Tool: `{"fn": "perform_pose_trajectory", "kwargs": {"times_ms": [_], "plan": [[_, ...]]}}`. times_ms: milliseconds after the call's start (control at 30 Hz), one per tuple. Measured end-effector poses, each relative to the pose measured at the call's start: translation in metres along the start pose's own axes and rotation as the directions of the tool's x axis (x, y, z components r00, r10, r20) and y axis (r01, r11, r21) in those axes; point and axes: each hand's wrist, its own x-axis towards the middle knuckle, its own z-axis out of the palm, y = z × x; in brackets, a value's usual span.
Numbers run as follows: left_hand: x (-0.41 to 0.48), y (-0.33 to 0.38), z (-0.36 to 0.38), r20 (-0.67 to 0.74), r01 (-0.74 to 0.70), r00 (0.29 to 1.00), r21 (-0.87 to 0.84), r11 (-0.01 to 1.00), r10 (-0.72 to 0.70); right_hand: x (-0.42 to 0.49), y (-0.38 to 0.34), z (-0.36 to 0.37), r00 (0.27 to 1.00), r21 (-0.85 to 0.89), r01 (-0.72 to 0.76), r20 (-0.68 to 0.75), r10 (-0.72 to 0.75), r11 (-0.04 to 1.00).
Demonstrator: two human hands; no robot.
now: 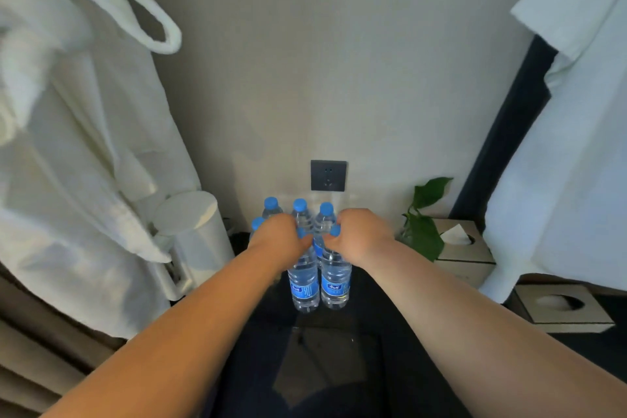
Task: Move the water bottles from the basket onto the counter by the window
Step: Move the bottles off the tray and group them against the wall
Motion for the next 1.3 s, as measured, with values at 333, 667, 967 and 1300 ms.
{"fn": "perform_pose_trajectory", "kwargs": {"times_ms": [333,667,967,1300], "plan": [[0.019,-0.008,0.019,0.049,-0.107,0.994,0.167,0.98,0.1,0.018,0.007,0.039,0.998,-0.066,0.054,-0.027,-0.056,0.996],[0.032,-0.019,0.02,0.013,-0.142,0.99,0.165,0.976,0.142,0.022,0.006,0.045,0.996,-0.112,0.085,0.0,-0.085,0.99],[0.061,-0.037,0.01,-0.059,-0.218,0.973,0.101,0.971,0.225,0.052,-0.002,0.032,0.985,-0.034,0.026,-0.169,-0.031,0.999],[0.127,-0.08,-0.031,-0.015,-0.153,0.988,0.081,0.985,0.155,0.117,-0.035,0.017,0.967,-0.193,0.253,0.045,-0.249,0.948]]}}
